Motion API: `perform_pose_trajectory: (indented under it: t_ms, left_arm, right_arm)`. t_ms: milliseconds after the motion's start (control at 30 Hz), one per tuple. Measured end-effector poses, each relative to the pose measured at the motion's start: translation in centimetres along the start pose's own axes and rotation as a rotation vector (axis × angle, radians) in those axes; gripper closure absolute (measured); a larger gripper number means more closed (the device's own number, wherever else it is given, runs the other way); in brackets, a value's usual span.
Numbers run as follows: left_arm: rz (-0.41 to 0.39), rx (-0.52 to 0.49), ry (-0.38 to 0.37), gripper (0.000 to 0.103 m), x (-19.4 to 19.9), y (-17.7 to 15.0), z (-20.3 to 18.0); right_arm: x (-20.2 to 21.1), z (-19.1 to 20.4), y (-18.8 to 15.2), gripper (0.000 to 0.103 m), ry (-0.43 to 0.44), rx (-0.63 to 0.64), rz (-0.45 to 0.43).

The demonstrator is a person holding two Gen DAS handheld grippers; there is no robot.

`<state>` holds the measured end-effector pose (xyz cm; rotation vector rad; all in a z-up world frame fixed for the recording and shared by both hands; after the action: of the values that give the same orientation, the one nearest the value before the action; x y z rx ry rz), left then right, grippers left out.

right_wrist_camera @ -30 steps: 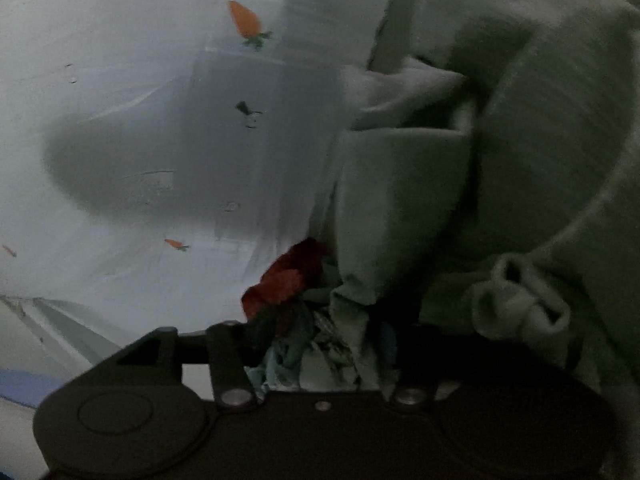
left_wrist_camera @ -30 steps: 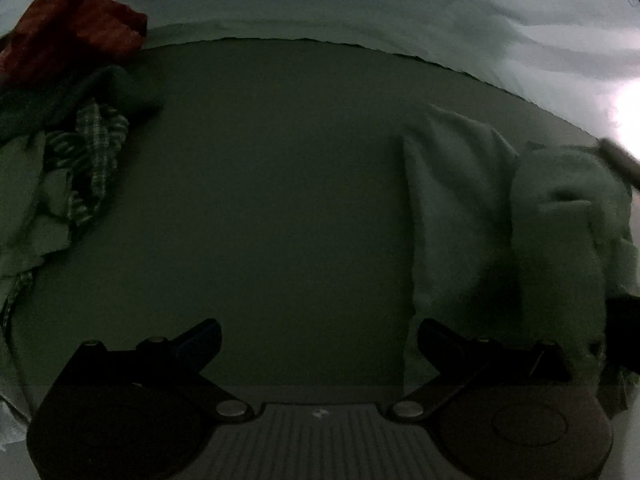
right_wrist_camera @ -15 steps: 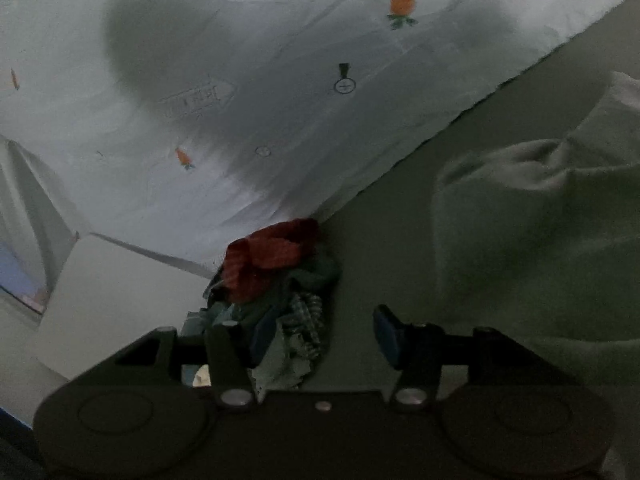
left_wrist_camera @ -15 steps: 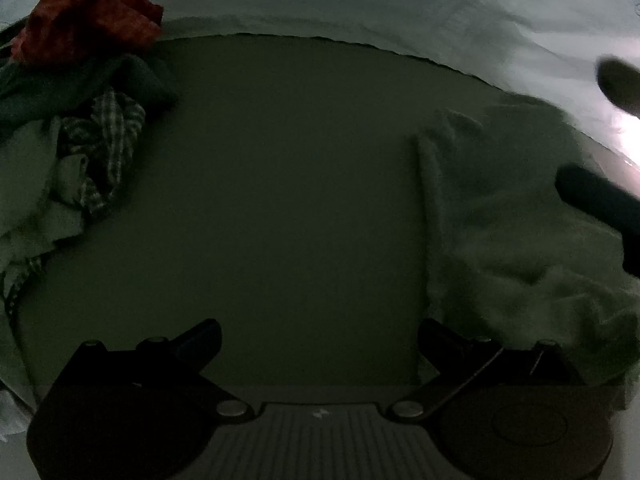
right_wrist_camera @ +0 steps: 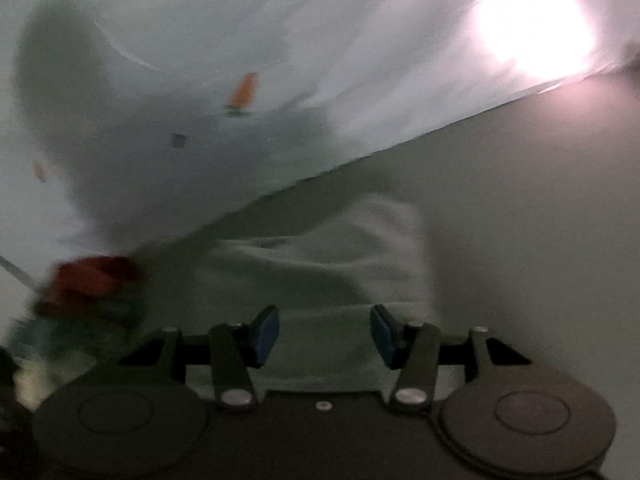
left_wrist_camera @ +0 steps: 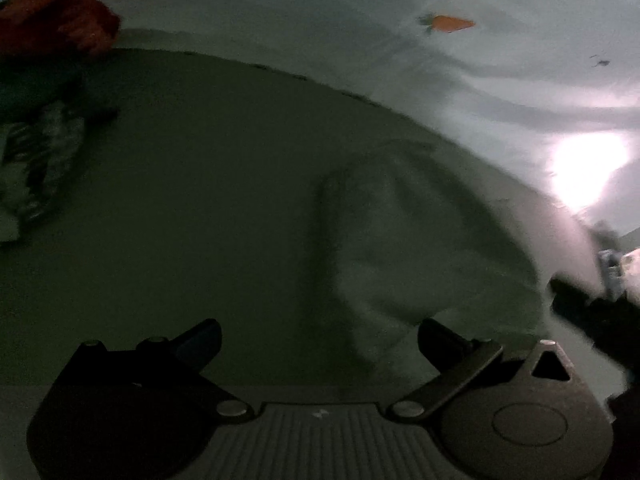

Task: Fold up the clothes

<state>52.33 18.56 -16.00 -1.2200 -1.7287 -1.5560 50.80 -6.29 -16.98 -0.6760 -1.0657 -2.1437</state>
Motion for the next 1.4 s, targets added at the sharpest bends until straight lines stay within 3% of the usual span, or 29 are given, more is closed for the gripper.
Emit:
perform_pose_trajectory:
  t_ms: [67, 167, 300, 533, 833, 1000, 1100, 1167, 1267, 1400]
  left_arm:
    - [0.003, -0.024, -0.019, 0.0, -0.5, 0.5, -1.1]
    - [0.045, -0.095, 0.019, 0.0, -2.2, 0.2, -2.5]
    - [0.107, -0.12, 0.042, 0.0, -4.6, -0.8, -3.3]
    - [0.107, -0.184, 0.07, 0.0, -4.9, -3.0, -3.4]
    - [0.129, -0.214, 0.077, 0.0, -5.0, -3.5, -3.9]
    - [0.125, -0.195, 0.005, 0.0, -4.4, -2.7, -2.8]
    - [0.062, -0.202, -0.079, 0.0, -2.8, -1.5, -2.5]
    - [0.002, -0.209, -0.106, 0.0, -2.1, -0.3, -2.5]
    - [-0.037, -0.189, -0.107, 0.0, -3.2, 1.7, -2.3]
    - [0.009, -0.177, -0.088, 0.0, -6.0, 2.5, -2.1]
  right_arm:
    - [0.1, -1.6, -0.5, 0.049, -0.093, 0.027, -0.015]
    - [-0.1, -3.6, -2.0, 0.046, -0.141, 0.023, 0.021]
    - [0.0, -4.2, -3.7, 0.044, -0.141, 0.027, 0.037]
    - [1.1, -4.5, -4.8, 0.043, -0.166, 0.072, 0.06]
    - [2.0, -5.9, -5.6, 0.042, -0.215, 0.071, 0.109]
    - [2.9, -4.8, -4.2, 0.038, -0.165, 0.068, 0.081]
    - [3.5, -4.1, -3.1, 0.026, -0.1, 0.057, 0.063]
    - [3.2, -3.6, -2.4, 0.023, -0.07, 0.06, 0.064]
    - [1.8, -3.2, -1.4, 0.022, -0.048, 0.055, 0.083]
    - [-1.3, -3.3, -0.1, 0.022, -0.012, 0.002, 0.137]
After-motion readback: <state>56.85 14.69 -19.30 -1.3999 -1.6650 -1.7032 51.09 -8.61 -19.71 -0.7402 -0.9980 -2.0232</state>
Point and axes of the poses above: each gripper's, at about its wrist camera, not at the fingertips, and x roughly against the way its jaws point, z to its left, y to its top, the point moved 4 cm from there along -x, roughly the way its jaws point, and after that the axes turned 13 degrees about -x, right-handed, at the moved point
